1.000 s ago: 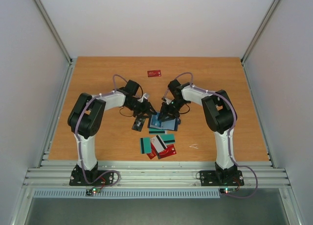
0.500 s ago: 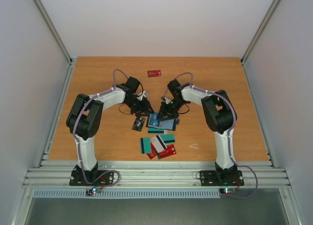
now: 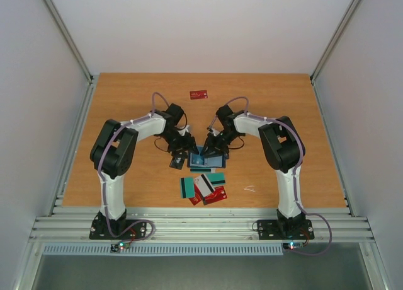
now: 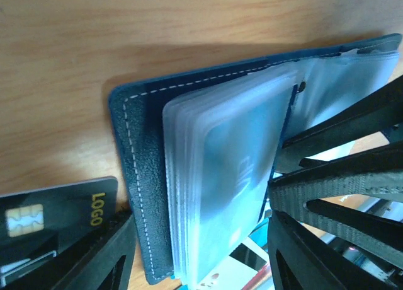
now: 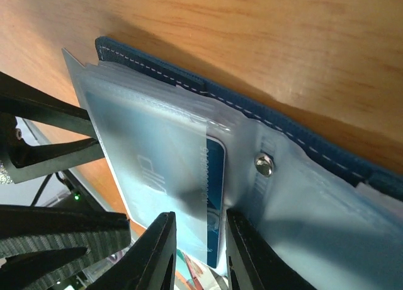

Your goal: Put the credit cards into the card holder

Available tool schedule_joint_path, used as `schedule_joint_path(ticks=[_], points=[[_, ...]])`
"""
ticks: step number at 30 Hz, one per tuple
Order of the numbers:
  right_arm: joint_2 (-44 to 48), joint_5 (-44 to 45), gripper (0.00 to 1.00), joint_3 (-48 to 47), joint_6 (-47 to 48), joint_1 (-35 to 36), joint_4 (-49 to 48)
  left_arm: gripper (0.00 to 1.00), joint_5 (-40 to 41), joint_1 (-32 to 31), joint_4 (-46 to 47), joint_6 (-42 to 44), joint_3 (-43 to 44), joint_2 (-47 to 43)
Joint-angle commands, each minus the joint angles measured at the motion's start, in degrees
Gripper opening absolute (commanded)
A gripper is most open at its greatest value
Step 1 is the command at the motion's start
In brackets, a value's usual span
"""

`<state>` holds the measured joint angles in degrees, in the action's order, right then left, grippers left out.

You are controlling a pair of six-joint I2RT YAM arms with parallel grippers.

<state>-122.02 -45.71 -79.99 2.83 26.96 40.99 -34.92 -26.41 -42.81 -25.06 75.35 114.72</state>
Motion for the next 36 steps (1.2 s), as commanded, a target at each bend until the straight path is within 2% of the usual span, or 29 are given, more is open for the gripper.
schedule_joint_path(ticks=[1,9,21,36], points=[[-1.29,1.77,0.24,3.05,-0.34,0.46,-0.1,0.6,-2.55,-1.16,1.76,-2.69,-2.39,4.12],[-1.17,1.42,0.24,4.64,-0.07,0.46,-0.7,0.61,-6.04,-1.18,7.51,-5.53,-3.52,5.34],[-0.69,0.42,0.23,5.28,-0.34,0.46,-1.68,0.59,-13.9,-1.18,22.72,-11.33,-7.74,-3.28],[0.46,-2.44,0.23,6.94,-2.67,0.36,-5.15,0.58,-18.08,-1.18,35.72,-19.34,-10.85,-9.38]])
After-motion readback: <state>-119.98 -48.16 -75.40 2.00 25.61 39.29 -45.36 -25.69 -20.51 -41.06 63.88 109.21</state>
